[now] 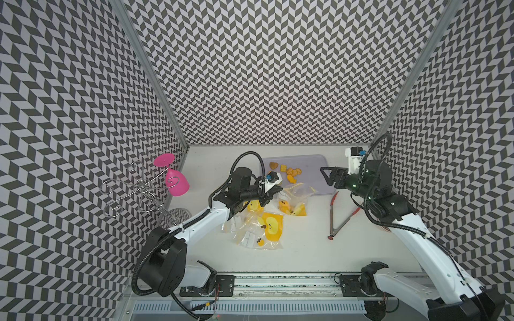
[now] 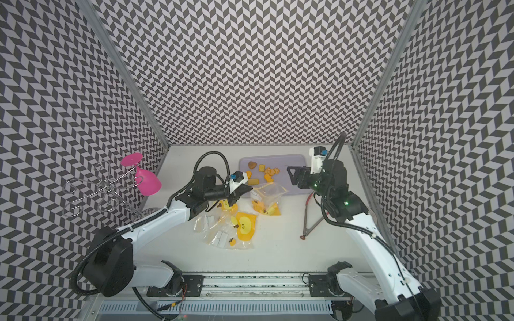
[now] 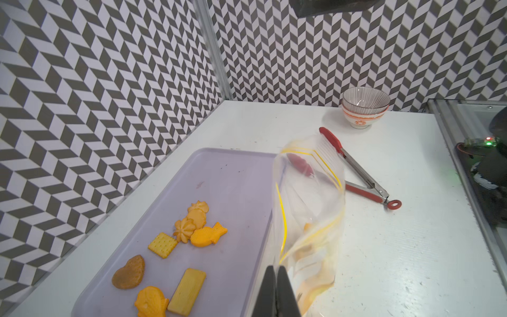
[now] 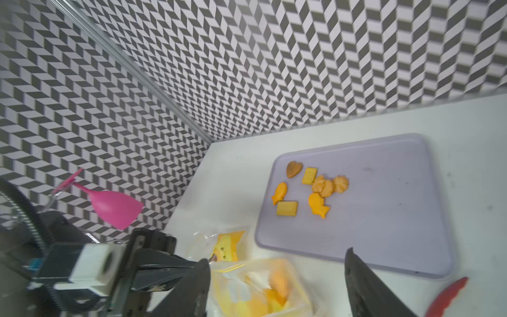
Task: Put the cookies into a resealable bag to prevent moisture
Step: Close the ziploc bag at the center of the board.
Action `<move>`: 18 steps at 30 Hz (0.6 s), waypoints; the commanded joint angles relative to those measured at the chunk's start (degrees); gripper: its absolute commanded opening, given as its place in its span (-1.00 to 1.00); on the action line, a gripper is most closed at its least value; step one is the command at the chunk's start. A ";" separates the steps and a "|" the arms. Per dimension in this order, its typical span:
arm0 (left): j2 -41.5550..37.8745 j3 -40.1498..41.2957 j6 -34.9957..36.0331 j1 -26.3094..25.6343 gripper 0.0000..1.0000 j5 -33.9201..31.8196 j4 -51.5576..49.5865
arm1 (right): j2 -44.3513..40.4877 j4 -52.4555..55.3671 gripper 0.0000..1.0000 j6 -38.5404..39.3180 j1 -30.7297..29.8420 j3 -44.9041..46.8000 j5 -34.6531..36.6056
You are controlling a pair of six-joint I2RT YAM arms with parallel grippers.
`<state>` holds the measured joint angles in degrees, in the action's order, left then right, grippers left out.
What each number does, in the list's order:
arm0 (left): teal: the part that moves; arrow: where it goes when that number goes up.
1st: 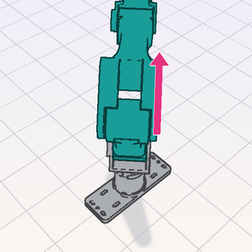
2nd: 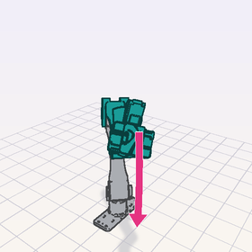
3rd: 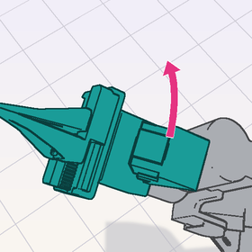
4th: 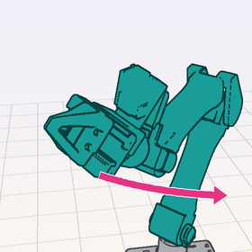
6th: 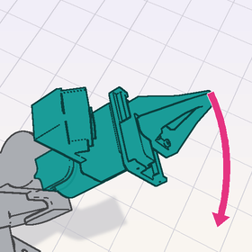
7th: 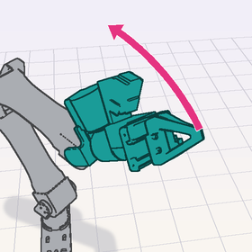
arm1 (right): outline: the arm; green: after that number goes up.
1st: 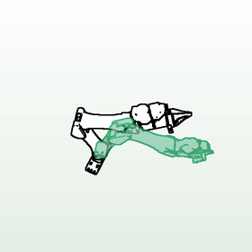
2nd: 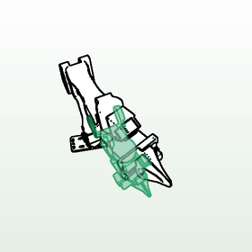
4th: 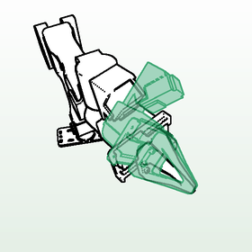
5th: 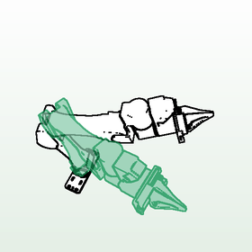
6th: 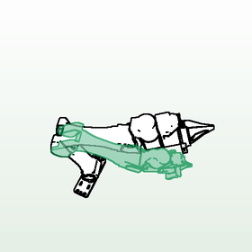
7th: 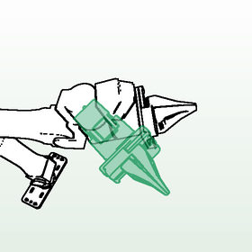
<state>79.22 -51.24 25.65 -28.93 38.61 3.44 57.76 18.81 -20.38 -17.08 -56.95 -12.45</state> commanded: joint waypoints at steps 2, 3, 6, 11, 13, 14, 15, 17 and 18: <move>2.59 -4.76 6.01 1.28 -1.00 7.49 -7.47 | 1.49 1.88 0.52 9.90 0.29 -1.44 1.27; 2.92 -5.01 5.83 1.58 -1.00 7.82 -7.21 | 2.46 3.60 0.52 12.12 0.29 -2.02 -1.04; 4.13 -5.08 3.86 3.08 -1.00 7.88 -4.91 | 5.70 8.46 0.53 17.23 0.29 -2.95 -6.25; 6.39 -6.58 3.40 4.81 -1.00 8.46 -4.36 | 9.33 14.46 0.53 22.87 0.17 -5.32 -9.61; 7.03 -7.00 3.43 4.99 -1.00 8.61 -4.52 | 9.73 15.78 0.49 23.89 0.12 -5.80 -9.49; 7.26 -7.20 3.40 5.07 -1.00 8.76 -4.72 | 9.78 16.31 0.47 24.59 -0.03 -5.89 -9.50; 7.55 -7.35 3.45 5.19 -1.00 8.85 -4.78 | 9.83 16.80 0.47 25.08 -0.38 -5.88 -9.08; 7.66 -7.25 3.51 5.34 -1.00 9.19 -4.61 | 10.40 18.27 0.46 26.26 -1.12 -6.05 -6.86; 7.62 -7.05 3.36 5.43 -1.00 9.29 -4.41 | 10.75 19.05 0.45 26.92 -1.71 -6.11 -5.93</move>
<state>86.59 -56.71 28.42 -23.88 45.78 -1.06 67.90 35.99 2.00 -17.72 -61.39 -19.46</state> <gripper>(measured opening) 0.047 0.728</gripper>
